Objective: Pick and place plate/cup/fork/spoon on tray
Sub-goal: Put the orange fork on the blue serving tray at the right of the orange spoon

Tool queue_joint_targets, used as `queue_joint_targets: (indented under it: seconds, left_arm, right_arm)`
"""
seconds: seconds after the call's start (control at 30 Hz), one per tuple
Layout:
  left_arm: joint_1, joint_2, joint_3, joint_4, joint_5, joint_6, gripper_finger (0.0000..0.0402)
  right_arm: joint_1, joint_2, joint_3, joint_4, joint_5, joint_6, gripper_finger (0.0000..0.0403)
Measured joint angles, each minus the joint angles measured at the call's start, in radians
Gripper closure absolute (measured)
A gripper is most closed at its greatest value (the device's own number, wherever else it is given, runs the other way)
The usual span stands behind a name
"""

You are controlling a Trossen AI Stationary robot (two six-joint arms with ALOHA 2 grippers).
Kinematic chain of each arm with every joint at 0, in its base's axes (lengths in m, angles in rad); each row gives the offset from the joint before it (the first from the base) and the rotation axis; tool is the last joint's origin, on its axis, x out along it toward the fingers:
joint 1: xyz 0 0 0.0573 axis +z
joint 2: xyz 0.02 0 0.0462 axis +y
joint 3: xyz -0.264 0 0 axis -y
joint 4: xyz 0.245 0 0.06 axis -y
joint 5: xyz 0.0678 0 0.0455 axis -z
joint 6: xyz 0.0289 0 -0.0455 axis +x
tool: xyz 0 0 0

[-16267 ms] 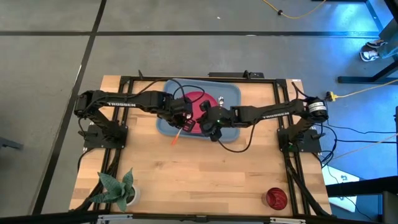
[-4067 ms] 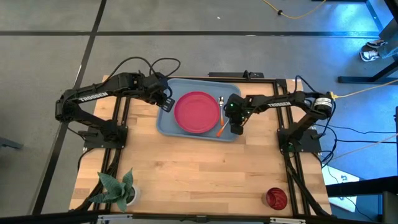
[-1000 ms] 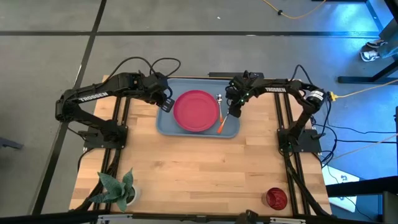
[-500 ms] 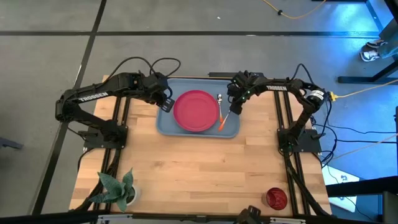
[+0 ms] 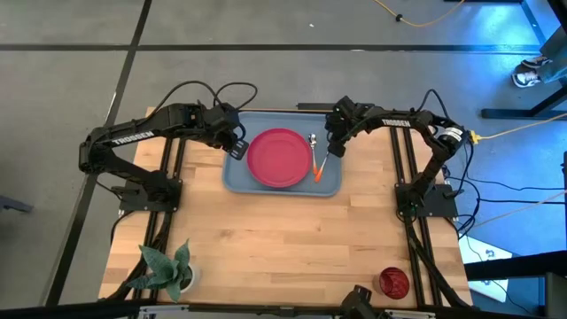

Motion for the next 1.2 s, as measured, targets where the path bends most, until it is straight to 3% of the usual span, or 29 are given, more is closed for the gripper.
queue_joint_targets:
  seconds: [0.27, 1.2]
  left_arm:
    - [0.000, 0.000, 0.000, 0.000, 0.000, 0.000, 0.0360]
    - [0.000, 0.000, 0.000, 0.000, -0.016, 0.001, 0.0360]
  right_arm:
    - [0.007, -0.005, 0.082, -0.213, -0.051, 0.034, 0.0402]
    - [-0.027, 0.079, 0.096, -0.107, -0.027, 0.028, 0.0402]
